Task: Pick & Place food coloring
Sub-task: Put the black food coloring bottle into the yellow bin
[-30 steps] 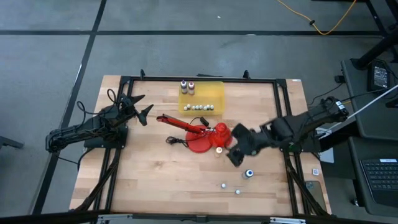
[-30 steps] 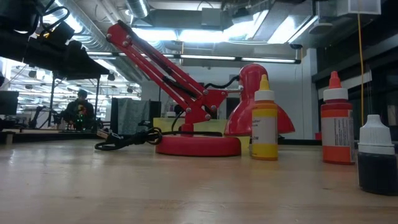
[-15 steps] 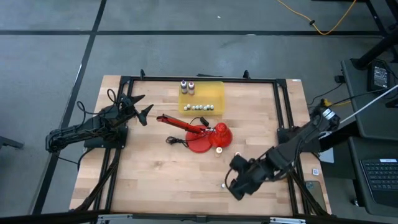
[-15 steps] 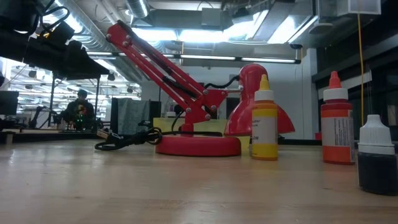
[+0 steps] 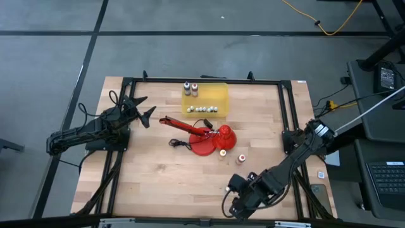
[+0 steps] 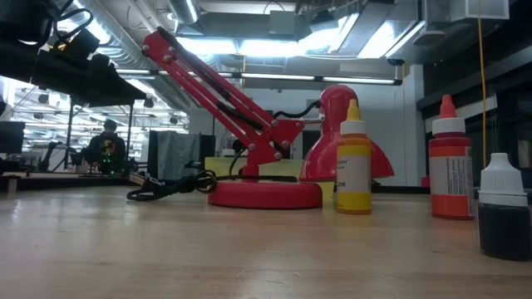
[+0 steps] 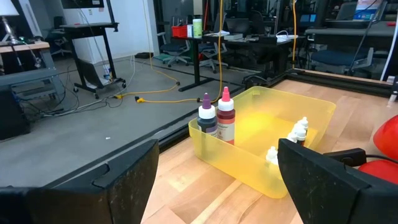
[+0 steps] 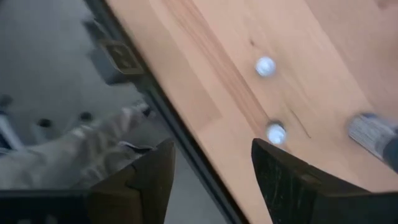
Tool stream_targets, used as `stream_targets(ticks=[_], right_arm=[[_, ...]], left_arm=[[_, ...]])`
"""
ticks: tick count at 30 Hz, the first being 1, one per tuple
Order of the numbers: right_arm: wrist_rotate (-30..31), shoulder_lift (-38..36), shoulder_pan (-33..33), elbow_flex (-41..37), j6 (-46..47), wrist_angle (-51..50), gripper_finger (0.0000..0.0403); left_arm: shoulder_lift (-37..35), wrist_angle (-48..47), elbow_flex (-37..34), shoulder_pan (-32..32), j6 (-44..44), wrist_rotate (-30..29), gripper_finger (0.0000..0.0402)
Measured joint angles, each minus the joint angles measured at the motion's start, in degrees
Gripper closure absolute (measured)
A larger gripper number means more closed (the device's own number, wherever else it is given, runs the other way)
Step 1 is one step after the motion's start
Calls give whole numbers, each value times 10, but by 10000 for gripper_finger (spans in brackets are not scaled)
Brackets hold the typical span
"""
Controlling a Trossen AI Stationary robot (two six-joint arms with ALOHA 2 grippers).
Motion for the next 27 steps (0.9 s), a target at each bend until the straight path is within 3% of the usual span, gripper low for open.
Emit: stream_targets(ticks=[15, 27], right_arm=[[12, 93, 23, 36, 27, -72, 191], [14, 103, 23, -30, 62, -46, 191]], left_arm=[[0, 0, 0, 0, 0, 0, 83], [0, 0, 0, 0, 0, 0, 83]])
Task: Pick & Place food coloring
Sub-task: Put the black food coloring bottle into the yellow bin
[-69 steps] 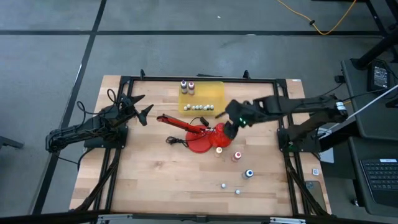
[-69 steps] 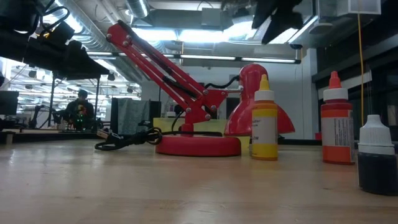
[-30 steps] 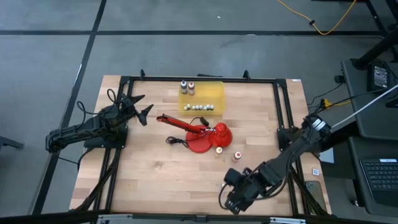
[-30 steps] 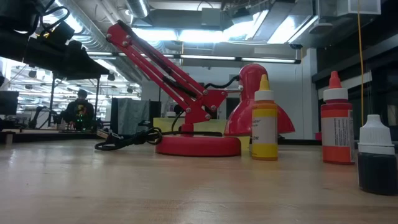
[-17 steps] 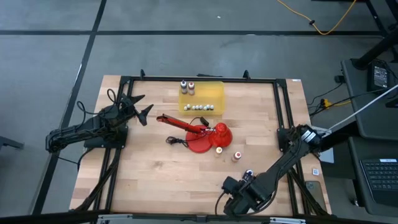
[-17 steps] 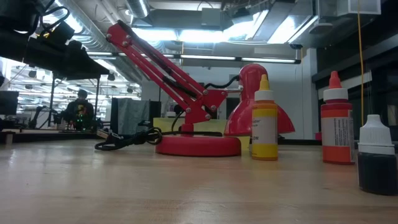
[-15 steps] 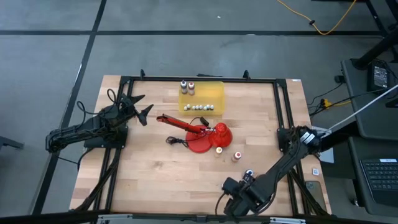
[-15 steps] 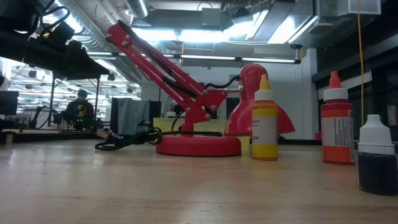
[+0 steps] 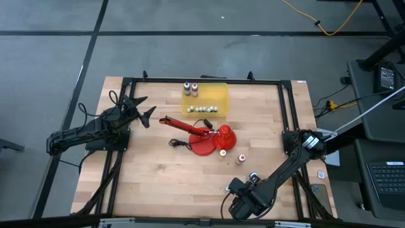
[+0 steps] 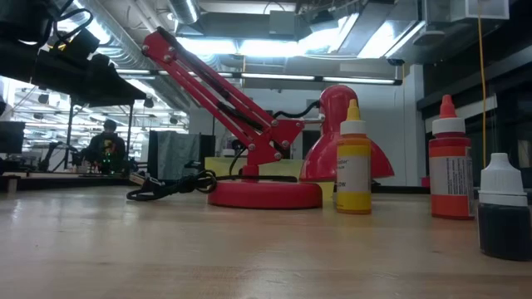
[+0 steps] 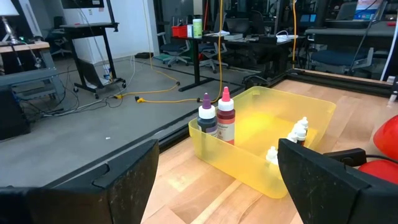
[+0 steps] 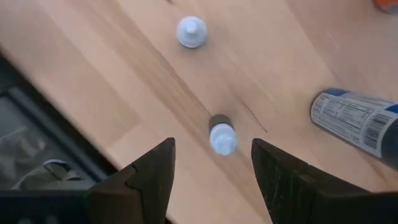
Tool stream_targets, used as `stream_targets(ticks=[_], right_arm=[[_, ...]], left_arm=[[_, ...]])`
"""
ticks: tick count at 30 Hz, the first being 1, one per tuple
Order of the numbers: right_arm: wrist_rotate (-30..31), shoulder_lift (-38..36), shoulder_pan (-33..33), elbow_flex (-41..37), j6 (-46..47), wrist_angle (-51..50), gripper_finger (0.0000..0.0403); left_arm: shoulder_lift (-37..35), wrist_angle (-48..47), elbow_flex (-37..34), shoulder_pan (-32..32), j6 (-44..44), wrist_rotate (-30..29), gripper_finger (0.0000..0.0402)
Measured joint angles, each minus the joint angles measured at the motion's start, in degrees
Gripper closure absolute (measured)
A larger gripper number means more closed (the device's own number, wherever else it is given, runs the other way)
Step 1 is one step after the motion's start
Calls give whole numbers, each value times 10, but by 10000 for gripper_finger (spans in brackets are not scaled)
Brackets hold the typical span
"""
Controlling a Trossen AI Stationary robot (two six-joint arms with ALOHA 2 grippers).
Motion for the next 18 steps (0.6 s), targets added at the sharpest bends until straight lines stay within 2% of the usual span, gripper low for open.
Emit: stream_targets(ticks=[10, 18], right_arm=[[-4, 0, 3, -58, 2, 62, 191], [-5, 0, 3, -62, 3, 65, 191]], left_arm=[[0, 0, 0, 0, 0, 0, 83], [0, 0, 0, 0, 0, 0, 83]])
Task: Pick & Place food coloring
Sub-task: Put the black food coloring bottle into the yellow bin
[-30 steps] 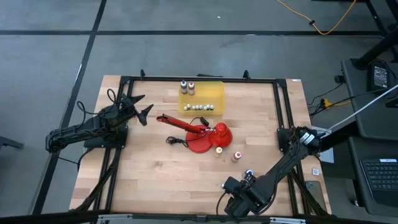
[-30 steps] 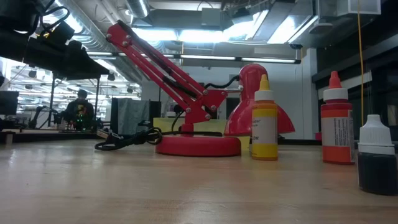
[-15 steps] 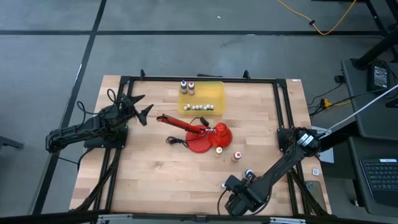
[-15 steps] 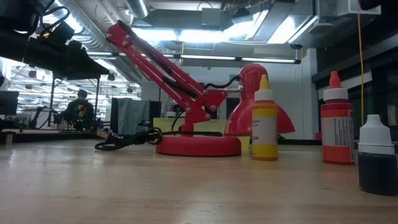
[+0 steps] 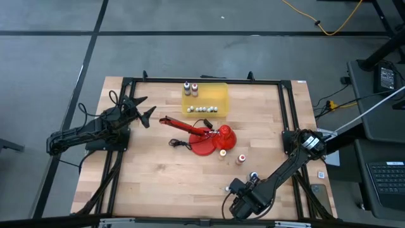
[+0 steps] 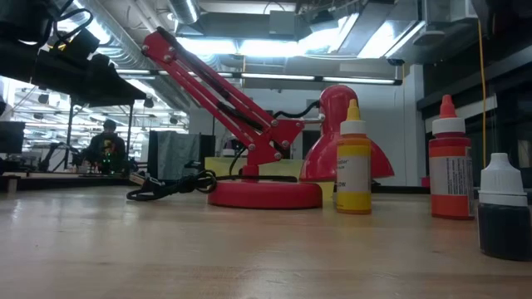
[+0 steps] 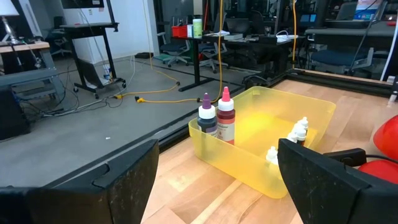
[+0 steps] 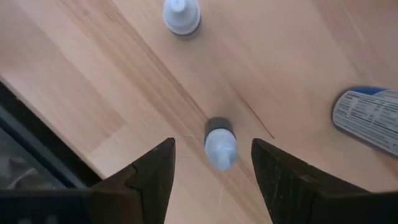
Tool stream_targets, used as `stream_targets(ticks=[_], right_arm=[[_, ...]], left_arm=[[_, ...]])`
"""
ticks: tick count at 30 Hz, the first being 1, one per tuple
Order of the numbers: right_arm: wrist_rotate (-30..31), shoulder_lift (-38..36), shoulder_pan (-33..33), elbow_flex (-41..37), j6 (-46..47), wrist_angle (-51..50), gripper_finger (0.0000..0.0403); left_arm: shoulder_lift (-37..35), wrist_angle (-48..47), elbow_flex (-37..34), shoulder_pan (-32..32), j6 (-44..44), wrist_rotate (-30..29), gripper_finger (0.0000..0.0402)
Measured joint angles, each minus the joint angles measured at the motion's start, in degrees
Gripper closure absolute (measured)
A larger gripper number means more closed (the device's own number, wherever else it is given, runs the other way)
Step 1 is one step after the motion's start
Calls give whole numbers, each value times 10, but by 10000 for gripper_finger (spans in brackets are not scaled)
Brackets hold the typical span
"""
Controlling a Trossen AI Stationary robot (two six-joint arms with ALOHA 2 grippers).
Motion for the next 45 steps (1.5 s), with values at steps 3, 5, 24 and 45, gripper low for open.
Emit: stream_targets(ticks=[3, 5, 24, 45], right_arm=[[0, 0, 0, 0, 0, 6, 192], [-1, 0, 0, 0, 0, 8, 199], [-10, -1, 0, 7, -2, -1, 352], [6, -1, -90, 242, -238, -282, 342]], left_arm=[[0, 0, 0, 0, 0, 0, 83], [0, 0, 0, 0, 0, 0, 83], [0, 0, 0, 0, 0, 0, 83], [0, 0, 0, 0, 0, 0, 83]])
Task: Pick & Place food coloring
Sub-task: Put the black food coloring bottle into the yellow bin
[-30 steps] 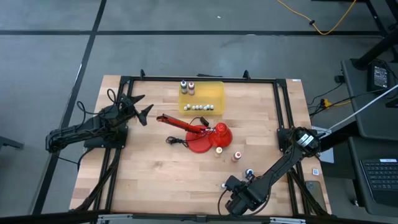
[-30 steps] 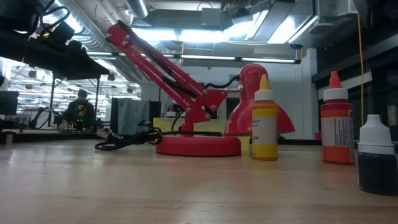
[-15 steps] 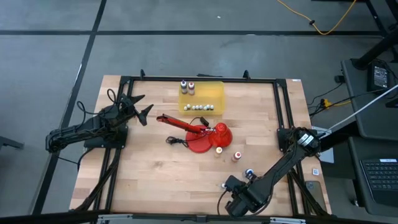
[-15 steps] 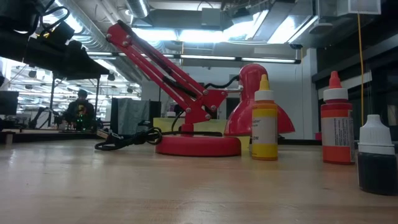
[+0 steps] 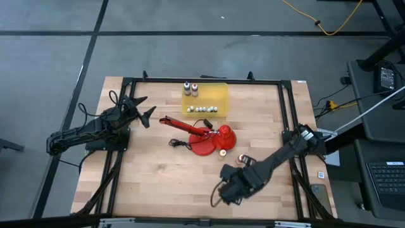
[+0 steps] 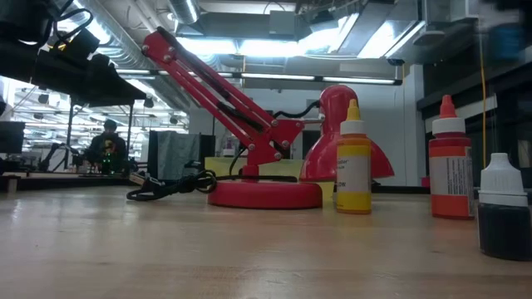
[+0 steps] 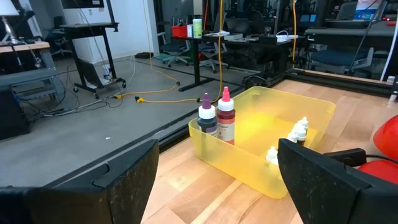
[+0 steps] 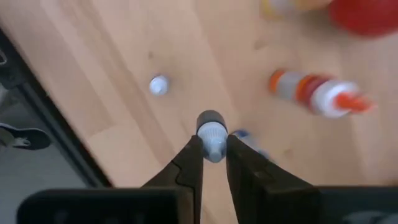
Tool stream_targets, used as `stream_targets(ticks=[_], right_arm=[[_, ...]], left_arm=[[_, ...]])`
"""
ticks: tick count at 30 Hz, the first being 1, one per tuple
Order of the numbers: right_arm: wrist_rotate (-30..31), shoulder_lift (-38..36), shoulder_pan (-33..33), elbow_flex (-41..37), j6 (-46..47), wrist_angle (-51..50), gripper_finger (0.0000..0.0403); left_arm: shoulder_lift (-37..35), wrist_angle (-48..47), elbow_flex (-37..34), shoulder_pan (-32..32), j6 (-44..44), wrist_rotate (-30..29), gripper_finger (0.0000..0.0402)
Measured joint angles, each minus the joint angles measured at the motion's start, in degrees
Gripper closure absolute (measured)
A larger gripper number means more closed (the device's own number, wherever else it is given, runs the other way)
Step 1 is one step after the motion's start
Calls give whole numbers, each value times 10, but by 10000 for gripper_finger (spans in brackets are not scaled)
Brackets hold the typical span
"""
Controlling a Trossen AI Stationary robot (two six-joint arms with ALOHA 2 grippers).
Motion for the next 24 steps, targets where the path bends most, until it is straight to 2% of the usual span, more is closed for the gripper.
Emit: stream_targets(ticks=[10, 17, 24], right_arm=[[52, -14, -121, 81, -169, -59, 347], [79, -15, -243, 136, -282, -60, 347], [101, -15, -374, 138, -389, -53, 347]], left_arm=[[0, 0, 0, 0, 0, 0, 83], [0, 0, 0, 0, 0, 0, 83], [0, 0, 0, 0, 0, 0, 83]])
